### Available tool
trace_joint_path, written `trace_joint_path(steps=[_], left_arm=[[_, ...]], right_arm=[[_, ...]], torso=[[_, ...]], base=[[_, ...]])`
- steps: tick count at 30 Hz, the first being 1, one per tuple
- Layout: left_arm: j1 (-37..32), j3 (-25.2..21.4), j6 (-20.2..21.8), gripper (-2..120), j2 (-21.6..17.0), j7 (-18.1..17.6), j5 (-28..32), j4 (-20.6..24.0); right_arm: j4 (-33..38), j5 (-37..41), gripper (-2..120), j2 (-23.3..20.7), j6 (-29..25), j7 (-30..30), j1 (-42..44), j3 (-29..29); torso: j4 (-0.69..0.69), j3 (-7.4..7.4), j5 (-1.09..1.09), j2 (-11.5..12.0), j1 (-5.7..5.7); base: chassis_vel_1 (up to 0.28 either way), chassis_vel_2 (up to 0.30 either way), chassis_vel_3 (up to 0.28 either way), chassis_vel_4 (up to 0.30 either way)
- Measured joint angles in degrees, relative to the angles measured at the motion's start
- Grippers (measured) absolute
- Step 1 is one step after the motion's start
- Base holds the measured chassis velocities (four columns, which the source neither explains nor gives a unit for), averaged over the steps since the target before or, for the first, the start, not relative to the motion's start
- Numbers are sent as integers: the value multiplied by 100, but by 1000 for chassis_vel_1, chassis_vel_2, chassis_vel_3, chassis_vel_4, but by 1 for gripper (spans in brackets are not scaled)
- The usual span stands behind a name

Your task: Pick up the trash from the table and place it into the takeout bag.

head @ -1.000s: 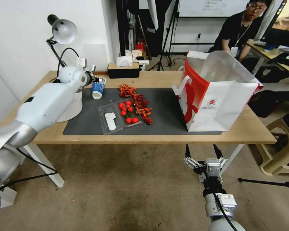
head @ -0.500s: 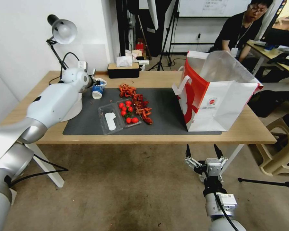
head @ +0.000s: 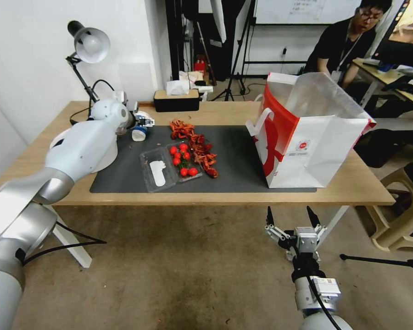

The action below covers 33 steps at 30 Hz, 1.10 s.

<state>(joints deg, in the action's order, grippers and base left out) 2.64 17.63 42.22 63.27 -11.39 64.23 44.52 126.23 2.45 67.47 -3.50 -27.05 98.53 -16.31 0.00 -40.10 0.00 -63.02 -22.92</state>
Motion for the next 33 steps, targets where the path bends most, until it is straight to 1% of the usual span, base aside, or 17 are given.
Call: trace_joint_path(steps=[5,6,9,10,12,13,16,17,19,21,22,24,25,27,28,31,33], left_arm=[[-3,-1,0,77,-8,-7,-59,-34],[-3,-1,0,77,-8,-7,-59,-34],[-9,-17,0,60,-44,5,-65,-36],[-9,-17,0,60,-44,5,-65,-36],[-59,-55,-3,50,-85,-1,-62,44],[-59,-55,-3,50,-85,-1,-62,44],[-133,-141,-11,35,-175,-46,-54,265],[-133,-141,-11,35,-175,-46,-54,265],[-147,-198,-67,27,-285,-33,74,599],[-105,-217,-125,20,-425,129,304,1206],[-105,-217,-125,20,-425,129,304,1206],[77,-126,-131,13,-471,239,515,1867],[77,-126,-131,13,-471,239,515,1867],[315,-15,-121,7,-348,239,744,2400],[315,-15,-121,7,-348,239,744,2400],[657,248,-124,3,-20,235,1028,2970],[754,348,-126,3,110,230,1121,3101]], right_arm=[[0,-12,100,10,-9,-1,7,0],[0,-12,100,10,-9,-1,7,0],[-8,-30,100,28,-13,-1,10,14],[-8,-30,100,28,-13,-1,10,14],[-13,-41,100,37,-15,-1,10,27],[-13,-41,100,37,-15,-1,10,27],[-19,-47,100,41,-17,1,10,30],[-19,-47,100,41,-17,1,10,30],[-20,-47,100,37,-18,2,10,28],[-31,-47,100,32,-18,3,8,24],[-31,-47,100,32,-18,3,8,24],[-44,-53,100,50,-18,5,-11,30],[-44,-53,100,50,-18,5,-11,30],[-47,-78,100,97,-13,7,-19,52],[-47,-78,100,97,-13,7,-19,52],[-47,-106,100,124,-8,9,-2,52],[-44,-106,100,124,-8,9,8,34]], torso=[[0,0,0,0,0],[0,0,0,0,0],[-1,0,0,0,0],[-1,0,0,0,0],[0,0,0,0,0],[0,0,0,0,0],[1,0,-2,0,0],[1,0,-2,0,0],[1,-1,-3,0,-1],[4,-1,-1,0,0],[4,-1,-1,0,0],[1,1,4,-1,1],[1,1,4,-1,1],[-2,0,1,-1,0],[-2,0,1,-1,0],[0,0,3,0,0],[0,0,2,-1,0]], base=[[0,0,0,0],[0,0,0,0],[0,0,0,0],[0,0,0,0],[0,0,0,0],[0,0,0,0],[0,0,0,0],[0,0,0,0],[0,0,0,0],[0,0,0,0],[0,0,0,0],[0,0,0,0],[0,0,0,0],[0,0,0,0],[0,0,0,0],[0,0,0,0],[0,0,0,0]])
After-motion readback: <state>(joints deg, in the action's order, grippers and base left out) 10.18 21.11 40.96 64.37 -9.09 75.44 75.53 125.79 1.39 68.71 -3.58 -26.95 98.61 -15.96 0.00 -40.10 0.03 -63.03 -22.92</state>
